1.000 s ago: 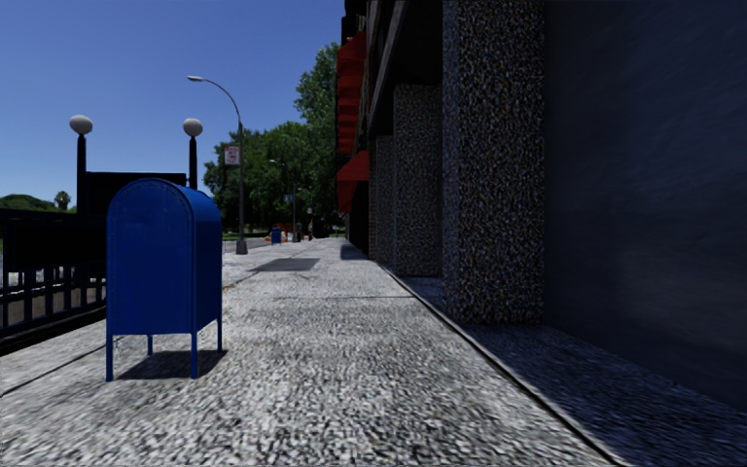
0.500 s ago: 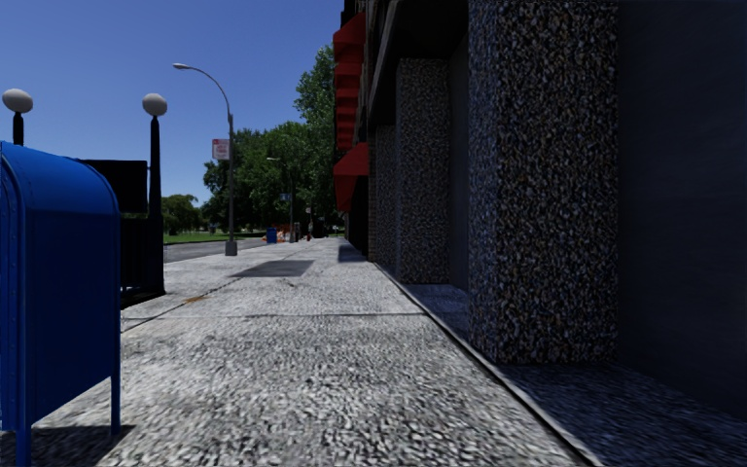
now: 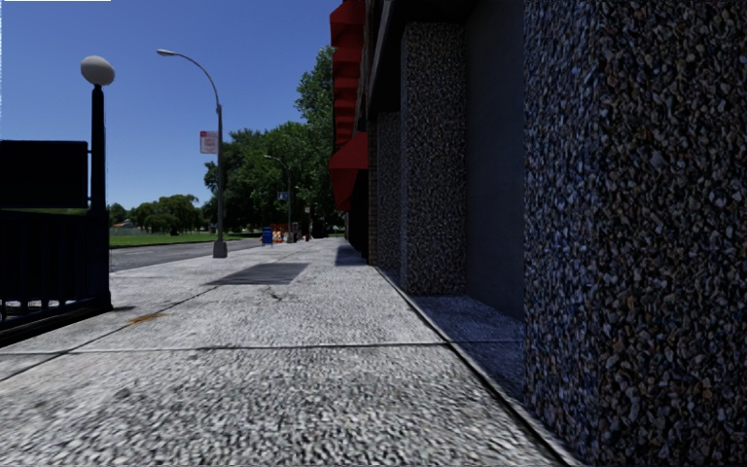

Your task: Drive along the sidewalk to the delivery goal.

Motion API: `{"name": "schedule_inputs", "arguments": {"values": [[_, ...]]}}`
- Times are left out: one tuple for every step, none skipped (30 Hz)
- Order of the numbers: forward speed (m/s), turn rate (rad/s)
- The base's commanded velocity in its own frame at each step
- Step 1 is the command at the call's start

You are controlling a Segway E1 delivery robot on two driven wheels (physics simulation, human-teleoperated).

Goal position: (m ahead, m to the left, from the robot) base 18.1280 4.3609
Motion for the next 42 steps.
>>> {"name": "schedule_inputs", "arguments": {"values": [[2.00,0.00],[2.00,0.00],[2.00,0.00],[2.00,0.00],[2.00,0.03],[2.00,0.24],[2.00,0.24],[2.00,0.44],[2.00,0.83],[2.00,0.94],[2.00,0.97],[2.00,0.98],[2.00,0.98],[2.00,0.98],[2.00,0.82],[2.00,0.82],[2.00,0.67],[2.00,0.47],[2.00,0.35],[2.00,0.27],[2.00,0.23],[2.00,0.21],[2.00,0.21],[2.00,0.21],[2.00,0.21],[2.00,0.28],[2.00,0.28],[2.00,0.45],[2.00,1.02],[2.00,1.05],[2.00,1.05],[2.00,0.68],[2.00,0.30],[2.00,0.26],[2.00,0.22],[2.00,0.14],[2.00,0.14],[2.00,0.08],[2.00,0.05],[2.00,0.03],[2.00,0.02],[2.00,0.02]]}}
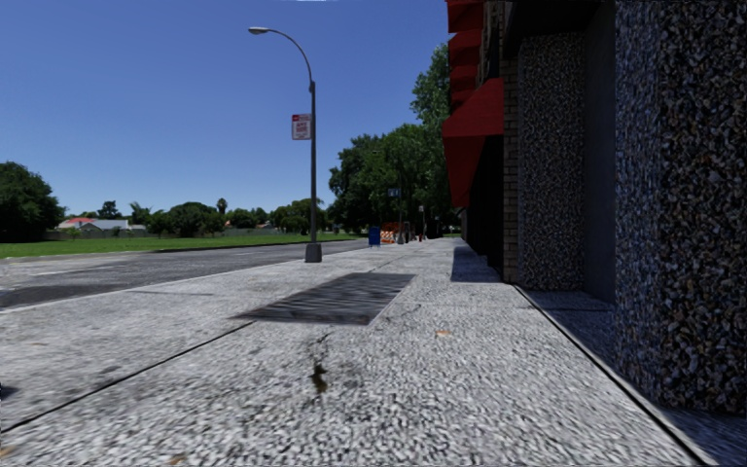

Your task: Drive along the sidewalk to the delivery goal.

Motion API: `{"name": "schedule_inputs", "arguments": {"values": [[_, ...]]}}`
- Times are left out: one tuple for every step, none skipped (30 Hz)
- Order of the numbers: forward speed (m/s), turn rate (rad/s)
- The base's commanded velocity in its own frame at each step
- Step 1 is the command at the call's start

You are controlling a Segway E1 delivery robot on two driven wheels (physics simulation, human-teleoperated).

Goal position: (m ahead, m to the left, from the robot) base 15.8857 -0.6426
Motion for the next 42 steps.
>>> {"name": "schedule_inputs", "arguments": {"values": [[2.00,0.01],[2.00,0.01],[2.00,0.01],[2.00,0.01],[2.00,0.01],[2.00,0.01],[2.00,0.01],[2.00,0.01],[2.00,0.01],[2.00,0.01],[2.00,0.01],[2.00,0.01],[2.00,0.01],[2.00,0.01],[2.00,0.01],[2.00,0.01],[2.00,0.01],[2.00,0.01],[2.00,0.01],[2.00,0.01],[2.00,0.01],[2.00,0.01],[2.00,0.01],[2.00,0.01],[2.00,0.01],[2.00,0.01],[2.00,0.01],[2.00,0.01],[2.00,0.01],[2.00,0.01],[2.00,0.01],[2.00,0.01],[2.00,0.00],[2.00,0.00],[2.00,0.00],[2.00,0.00],[2.00,0.00],[2.00,0.00],[2.00,0.00],[2.00,0.00],[2.00,0.00],[2.00,0.00]]}}
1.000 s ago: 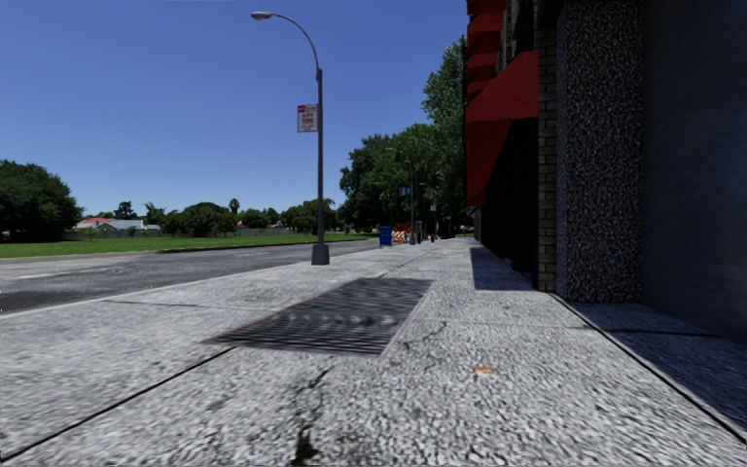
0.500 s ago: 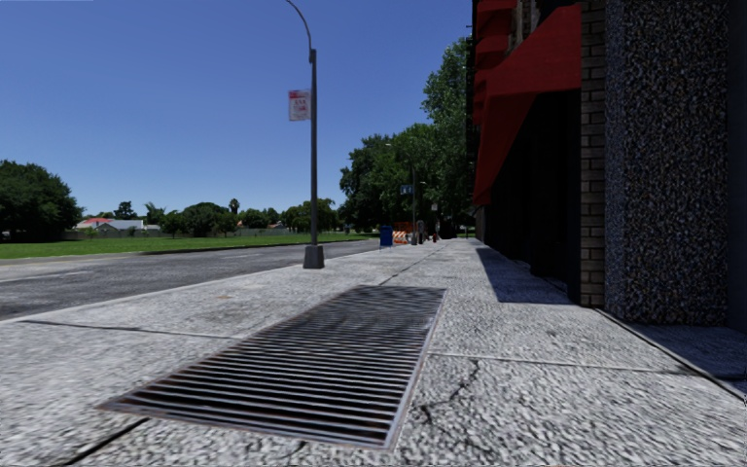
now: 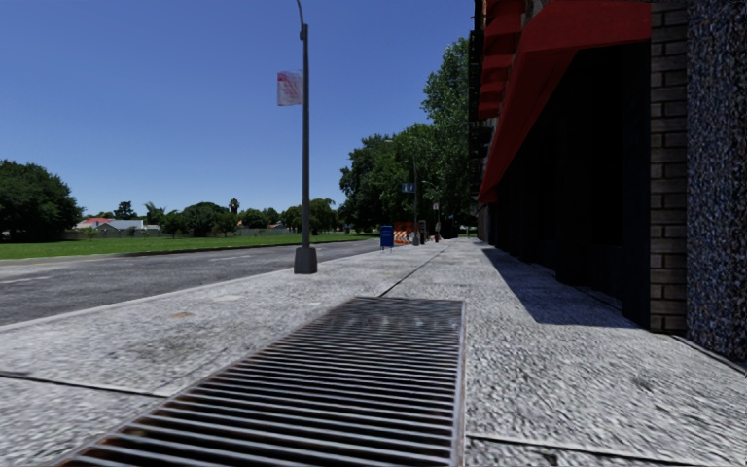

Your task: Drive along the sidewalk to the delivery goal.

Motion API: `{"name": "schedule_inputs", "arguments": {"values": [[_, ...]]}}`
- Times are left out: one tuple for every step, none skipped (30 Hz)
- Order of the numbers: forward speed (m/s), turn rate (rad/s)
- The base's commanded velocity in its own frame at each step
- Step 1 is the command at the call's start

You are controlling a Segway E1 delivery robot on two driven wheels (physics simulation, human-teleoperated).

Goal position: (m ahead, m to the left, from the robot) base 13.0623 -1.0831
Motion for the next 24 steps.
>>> {"name": "schedule_inputs", "arguments": {"values": [[2.00,0.00],[2.00,0.00],[2.00,0.00],[2.00,0.00],[2.00,0.00],[2.00,0.00],[2.00,-0.39],[2.00,-0.92],[2.00,-1.20],[2.00,-1.20],[2.00,-1.20],[2.00,-1.20],[2.00,-1.20],[2.00,-1.20],[2.00,-1.20],[2.00,-1.20],[2.00,-1.20],[2.00,-0.20],[2.00,-0.05],[2.00,-0.05],[2.00,-0.01],[2.00,0.00],[2.00,0.00],[2.00,0.00]]}}
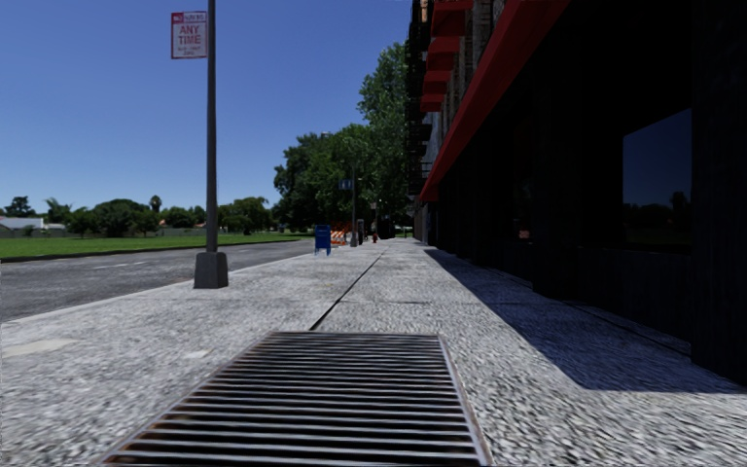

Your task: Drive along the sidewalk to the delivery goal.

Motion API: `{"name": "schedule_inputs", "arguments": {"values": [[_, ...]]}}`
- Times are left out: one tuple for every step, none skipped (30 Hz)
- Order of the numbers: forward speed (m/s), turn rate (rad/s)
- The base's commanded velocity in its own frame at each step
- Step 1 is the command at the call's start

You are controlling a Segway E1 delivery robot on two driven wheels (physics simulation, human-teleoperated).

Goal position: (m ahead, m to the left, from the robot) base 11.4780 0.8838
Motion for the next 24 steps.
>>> {"name": "schedule_inputs", "arguments": {"values": [[2.00,0.00],[2.00,0.00],[2.00,0.00],[2.00,0.00],[2.00,0.00],[2.00,0.00],[2.00,0.00],[2.00,0.00],[2.00,0.00],[2.00,0.00],[2.00,0.00],[2.00,0.00],[2.00,0.00],[2.00,0.00],[2.00,0.00],[2.00,0.00],[2.00,0.00],[2.00,0.00],[2.00,0.00],[2.00,0.00],[2.00,0.00],[2.00,0.00],[2.00,0.00],[2.00,0.00]]}}
